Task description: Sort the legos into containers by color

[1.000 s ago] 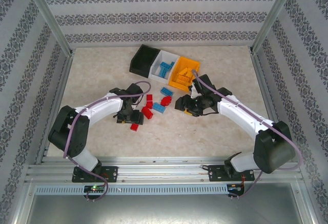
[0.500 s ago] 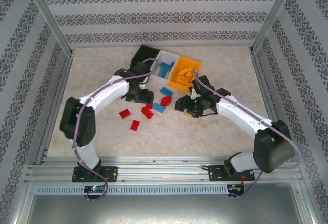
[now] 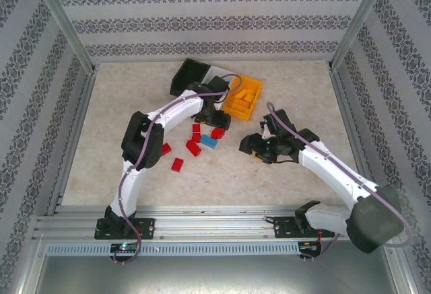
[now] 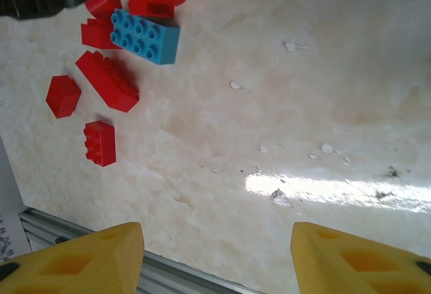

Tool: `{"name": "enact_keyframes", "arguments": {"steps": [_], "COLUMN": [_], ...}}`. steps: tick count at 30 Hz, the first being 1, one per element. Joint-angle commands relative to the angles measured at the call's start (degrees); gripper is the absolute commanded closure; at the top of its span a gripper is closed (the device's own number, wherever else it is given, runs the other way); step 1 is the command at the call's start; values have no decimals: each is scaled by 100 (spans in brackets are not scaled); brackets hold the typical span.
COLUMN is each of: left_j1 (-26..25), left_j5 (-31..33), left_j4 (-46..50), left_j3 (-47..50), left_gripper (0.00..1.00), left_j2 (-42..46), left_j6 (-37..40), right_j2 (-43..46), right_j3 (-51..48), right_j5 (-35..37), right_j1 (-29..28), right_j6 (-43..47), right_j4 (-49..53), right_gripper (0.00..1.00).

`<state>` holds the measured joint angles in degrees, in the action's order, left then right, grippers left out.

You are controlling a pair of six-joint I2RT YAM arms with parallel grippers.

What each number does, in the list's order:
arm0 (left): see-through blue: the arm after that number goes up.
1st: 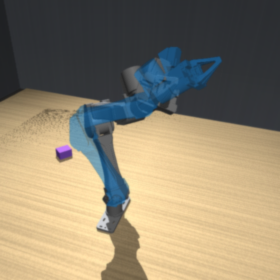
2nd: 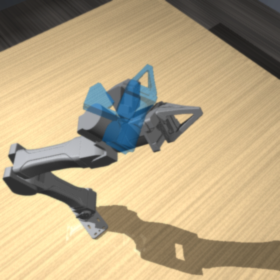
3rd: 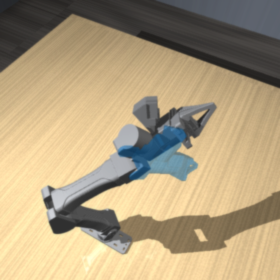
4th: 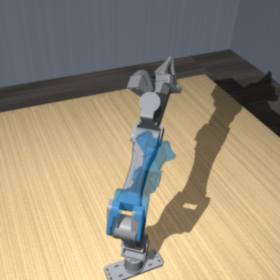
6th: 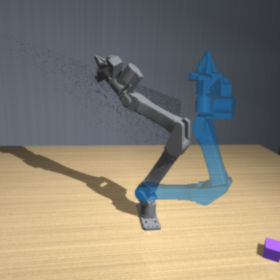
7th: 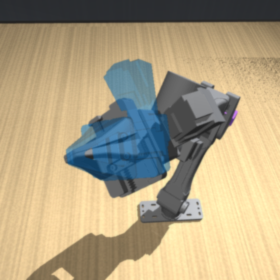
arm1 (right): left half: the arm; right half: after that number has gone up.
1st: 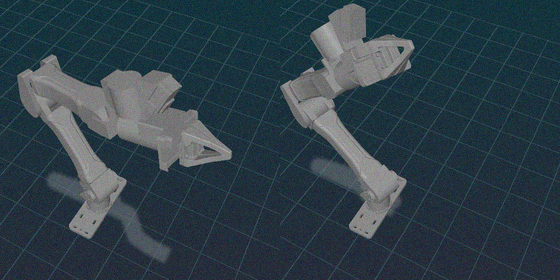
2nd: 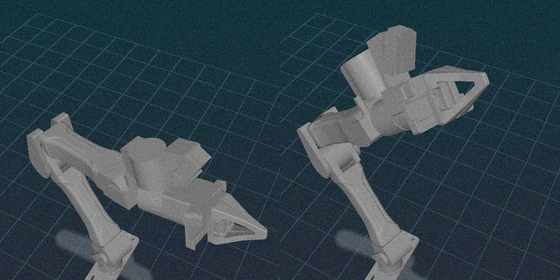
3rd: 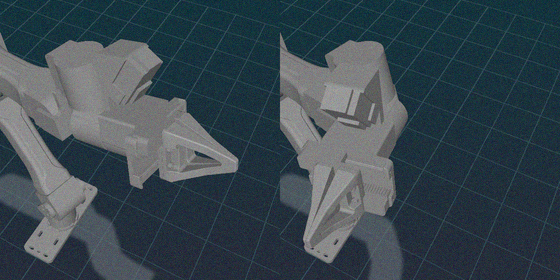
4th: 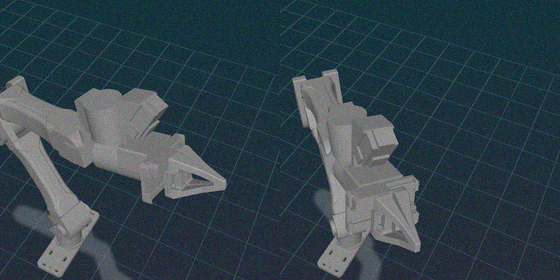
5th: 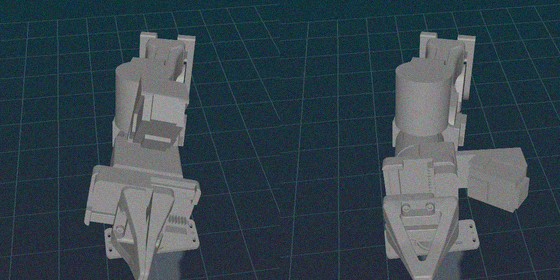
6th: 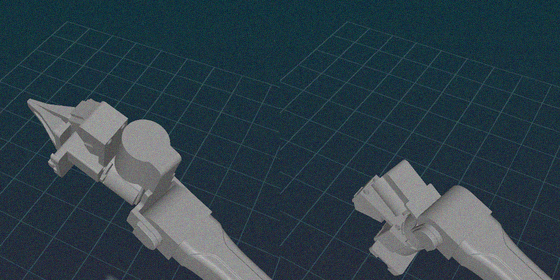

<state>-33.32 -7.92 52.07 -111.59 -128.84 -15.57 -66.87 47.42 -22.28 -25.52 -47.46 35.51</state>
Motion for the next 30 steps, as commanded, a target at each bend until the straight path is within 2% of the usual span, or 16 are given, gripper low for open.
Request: {"name": "enact_keyframes", "arguments": {"steps": [1, 7, 16, 19, 26, 30], "left_j1": [-30, -25, -17, -17, 1, 1], "left_j5": [286, 107, 54, 57, -42, -121], "left_j4": [-68, 129, 311, 292, 460, 331], "left_j3": [-311, -1073, -1792, -1814, -1751, -1290], "left_gripper": [16, 14, 13, 17, 38, 41], "left_j2": [-285, -982, -1571, -1618, -1556, -1255], "left_j6": [403, 675, 802, 810, 675, 576], "right_j2": [335, 719, 718, 671, 602, 580], "right_j3": [-245, -374, -330, -312, -285, -286], "right_j5": [69, 22, 5, -26, -30, -30], "right_j1": [111, 333, 477, 476, 478, 478], "right_j6": [-138, -97, -35, -35, -44, -36], "right_j4": [294, 589, 738, 693, 612, 546], "right_gripper": [40, 38, 36, 37, 36, 36]}}
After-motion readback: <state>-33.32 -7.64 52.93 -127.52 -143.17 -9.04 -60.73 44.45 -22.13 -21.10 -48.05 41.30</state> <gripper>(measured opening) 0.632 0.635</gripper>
